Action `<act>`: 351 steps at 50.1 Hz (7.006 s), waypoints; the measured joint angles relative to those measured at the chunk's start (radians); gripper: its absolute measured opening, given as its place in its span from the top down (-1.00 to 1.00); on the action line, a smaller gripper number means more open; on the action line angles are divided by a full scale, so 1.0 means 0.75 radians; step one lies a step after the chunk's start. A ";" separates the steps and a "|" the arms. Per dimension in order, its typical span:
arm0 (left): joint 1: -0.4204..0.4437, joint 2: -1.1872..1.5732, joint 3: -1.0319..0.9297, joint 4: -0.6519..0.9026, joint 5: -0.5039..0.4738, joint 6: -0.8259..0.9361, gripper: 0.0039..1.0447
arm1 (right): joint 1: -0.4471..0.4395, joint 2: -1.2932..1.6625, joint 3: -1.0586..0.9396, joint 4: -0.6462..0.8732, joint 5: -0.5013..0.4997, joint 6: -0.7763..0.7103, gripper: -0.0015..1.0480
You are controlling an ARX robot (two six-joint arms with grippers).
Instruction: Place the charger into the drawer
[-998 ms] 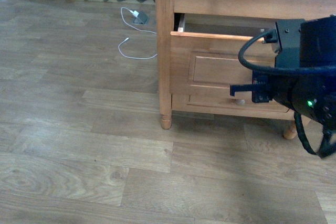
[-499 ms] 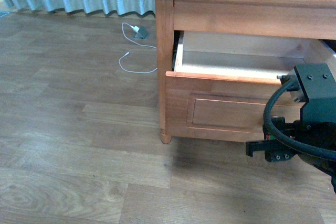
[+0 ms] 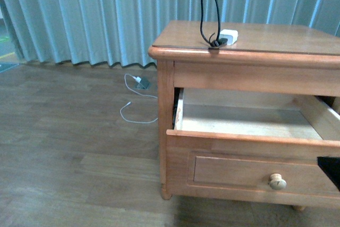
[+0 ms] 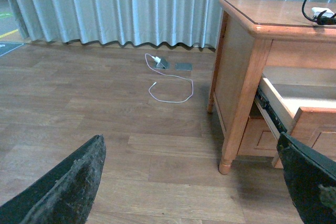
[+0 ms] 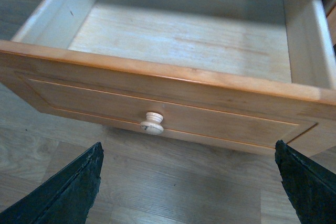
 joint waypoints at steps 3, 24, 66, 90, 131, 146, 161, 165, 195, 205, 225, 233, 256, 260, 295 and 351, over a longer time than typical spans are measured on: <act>0.000 0.000 0.000 0.000 0.000 -0.001 -0.89 | -0.010 -0.131 -0.006 -0.092 -0.008 -0.014 -0.85; 0.000 0.000 0.000 0.000 0.000 -0.001 -0.89 | -0.146 -0.805 -0.092 -0.523 -0.086 0.037 -0.85; 0.000 0.000 0.000 0.000 0.000 -0.001 -0.89 | -0.166 -0.981 -0.385 0.052 0.027 -0.001 -0.85; -0.364 0.831 0.359 0.292 -0.499 -0.216 -0.89 | -0.166 -0.982 -0.385 0.052 0.027 -0.001 -0.85; -0.726 2.563 1.997 0.359 -0.598 -0.281 -0.89 | -0.166 -0.982 -0.385 0.052 0.027 -0.001 -0.85; -0.765 2.950 2.469 0.193 -0.605 -0.303 -0.89 | -0.166 -0.982 -0.385 0.052 0.027 -0.001 -0.85; -0.776 3.177 2.785 0.061 -0.621 -0.302 -0.89 | -0.166 -0.982 -0.385 0.052 0.027 -0.001 -0.85; -0.777 3.220 2.845 0.020 -0.645 -0.287 -0.77 | -0.166 -0.982 -0.385 0.052 0.027 -0.001 -0.85; -0.767 3.231 2.850 0.017 -0.635 -0.261 0.89 | -0.166 -0.982 -0.385 0.052 0.027 -0.001 -0.85; -0.758 3.111 2.720 0.068 -0.620 -0.262 0.89 | -0.166 -0.982 -0.385 0.052 0.027 -0.001 -0.85; -0.762 2.599 2.274 0.140 -0.491 -0.281 0.89 | -0.166 -0.982 -0.385 0.052 0.027 -0.001 -0.85; -0.804 2.459 2.076 0.180 -0.462 -0.276 0.89 | -0.166 -0.982 -0.385 0.052 0.027 -0.001 -0.85; -0.840 2.539 1.854 0.252 -0.459 -0.313 0.89 | -0.166 -0.982 -0.385 0.052 0.027 -0.001 -0.85; -0.840 2.607 1.884 0.250 -0.459 -0.324 0.89 | -0.166 -0.982 -0.385 0.052 0.027 -0.001 -0.85; -0.813 2.429 1.739 0.307 -0.483 -0.305 -0.88 | -0.166 -0.982 -0.385 0.052 0.027 -0.001 -0.85; -0.445 0.334 0.388 -0.258 -0.532 -0.397 -0.89 | -0.166 -0.982 -0.385 0.052 0.027 -0.001 -0.85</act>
